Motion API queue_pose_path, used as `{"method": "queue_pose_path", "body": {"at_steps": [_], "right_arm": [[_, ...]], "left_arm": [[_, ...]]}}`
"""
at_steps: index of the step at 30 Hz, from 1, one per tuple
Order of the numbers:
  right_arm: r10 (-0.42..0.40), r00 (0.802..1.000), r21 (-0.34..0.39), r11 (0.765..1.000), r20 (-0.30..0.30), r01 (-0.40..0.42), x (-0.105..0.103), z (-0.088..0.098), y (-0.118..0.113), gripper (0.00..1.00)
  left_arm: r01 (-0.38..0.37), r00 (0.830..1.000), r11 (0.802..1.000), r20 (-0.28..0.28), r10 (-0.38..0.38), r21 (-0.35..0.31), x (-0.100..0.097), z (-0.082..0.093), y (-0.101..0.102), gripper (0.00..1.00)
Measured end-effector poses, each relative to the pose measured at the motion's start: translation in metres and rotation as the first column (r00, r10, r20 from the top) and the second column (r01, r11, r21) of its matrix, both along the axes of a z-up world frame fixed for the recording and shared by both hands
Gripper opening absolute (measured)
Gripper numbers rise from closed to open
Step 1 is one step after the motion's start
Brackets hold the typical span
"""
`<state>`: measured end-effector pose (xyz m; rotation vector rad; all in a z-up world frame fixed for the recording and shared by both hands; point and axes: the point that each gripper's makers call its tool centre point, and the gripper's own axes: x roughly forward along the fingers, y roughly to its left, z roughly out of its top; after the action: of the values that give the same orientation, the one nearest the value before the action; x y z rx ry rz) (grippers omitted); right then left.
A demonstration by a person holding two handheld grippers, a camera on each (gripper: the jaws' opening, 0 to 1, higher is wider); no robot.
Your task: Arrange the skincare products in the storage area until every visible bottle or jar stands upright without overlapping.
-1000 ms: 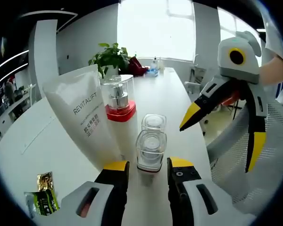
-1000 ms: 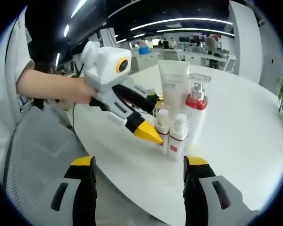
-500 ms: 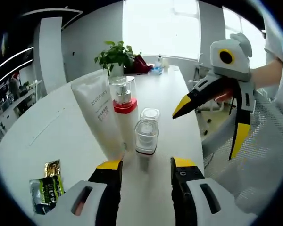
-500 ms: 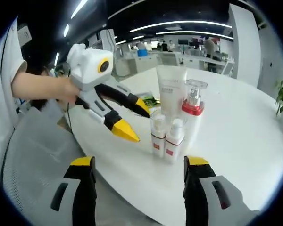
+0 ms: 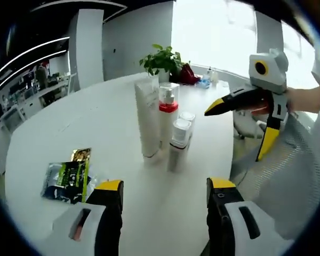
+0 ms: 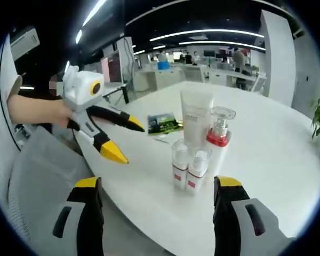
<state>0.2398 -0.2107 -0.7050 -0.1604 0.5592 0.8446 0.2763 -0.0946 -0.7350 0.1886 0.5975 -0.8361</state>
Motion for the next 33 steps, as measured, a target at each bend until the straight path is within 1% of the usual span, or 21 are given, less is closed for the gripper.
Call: {"method": "queue_pose_path", "body": {"at_steps": [1,2,3,4,5,7,12,14,16,21,24,25,27,30,33], "right_arm": [[0.0,1.0,0.005,1.0,0.004,0.0,0.0,0.002,0.0,0.88],[-0.001,1.0,0.008,1.0,0.004,0.001,0.0,0.002,0.001,0.89],[-0.002,1.0,0.011,1.0,0.002,0.002,0.0,0.003,0.001,0.89],[-0.002,1.0,0.012,1.0,0.001,0.002,0.0,0.004,0.001,0.9],[-0.002,1.0,0.013,1.0,0.001,0.002,-0.001,0.004,0.001,0.91],[0.001,1.0,0.018,1.0,0.003,-0.001,-0.001,0.007,0.002,0.92],[0.007,1.0,0.03,1.0,0.007,-0.007,-0.003,0.012,0.004,0.93],[0.009,1.0,0.035,0.999,0.005,-0.009,-0.005,0.014,0.005,0.94],[0.011,1.0,0.041,0.999,0.005,-0.012,-0.006,0.015,0.006,0.94],[0.017,1.0,0.05,0.999,0.003,-0.018,-0.01,0.018,0.009,0.95],[0.02,1.0,0.055,0.998,0.003,-0.02,-0.012,0.019,0.009,0.95],[0.019,1.0,0.058,0.998,0.002,-0.019,-0.012,0.02,0.009,0.95],[0.02,1.0,0.062,0.998,0.0,-0.02,-0.014,0.021,0.01,0.95],[0.02,1.0,0.064,0.998,-0.001,-0.02,-0.016,0.022,0.011,0.95],[0.022,1.0,0.065,0.998,-0.001,-0.022,-0.018,0.023,0.011,0.95]], "left_arm": [[-0.03,1.0,1.0,-0.001,0.03,-0.001,0.0,0.0,0.008,0.63],[-0.043,0.999,0.999,-0.004,0.043,-0.003,-0.001,0.0,0.013,0.64],[-0.066,0.998,0.998,-0.007,0.066,-0.008,-0.006,0.002,0.015,0.66],[-0.082,0.997,0.997,-0.01,0.081,-0.011,-0.008,0.003,0.018,0.66],[-0.103,0.995,0.995,-0.012,0.103,-0.016,-0.009,0.004,0.026,0.66],[-0.13,0.991,0.991,-0.016,0.13,-0.021,-0.012,0.005,0.033,0.67],[-0.212,0.977,0.977,-0.021,0.212,-0.027,-0.02,0.008,0.057,0.72],[-0.238,0.971,0.971,-0.022,0.237,-0.03,-0.027,0.012,0.062,0.73],[-0.259,0.966,0.965,-0.026,0.258,-0.032,-0.029,0.013,0.07,0.74],[-0.316,0.949,0.948,-0.037,0.314,-0.03,-0.042,0.017,0.092,0.79],[-0.339,0.94,0.94,-0.039,0.338,-0.032,-0.049,0.02,0.098,0.81],[-0.356,0.934,0.934,-0.046,0.355,-0.035,-0.054,0.022,0.102,0.82],[-0.374,0.927,0.927,-0.051,0.372,-0.035,-0.057,0.022,0.108,0.85],[-0.393,0.918,0.918,-0.078,0.388,-0.048,-0.064,0.023,0.116,0.83],[-0.421,0.906,0.904,-0.086,0.415,-0.073,-0.071,0.029,0.119,0.87]]}}
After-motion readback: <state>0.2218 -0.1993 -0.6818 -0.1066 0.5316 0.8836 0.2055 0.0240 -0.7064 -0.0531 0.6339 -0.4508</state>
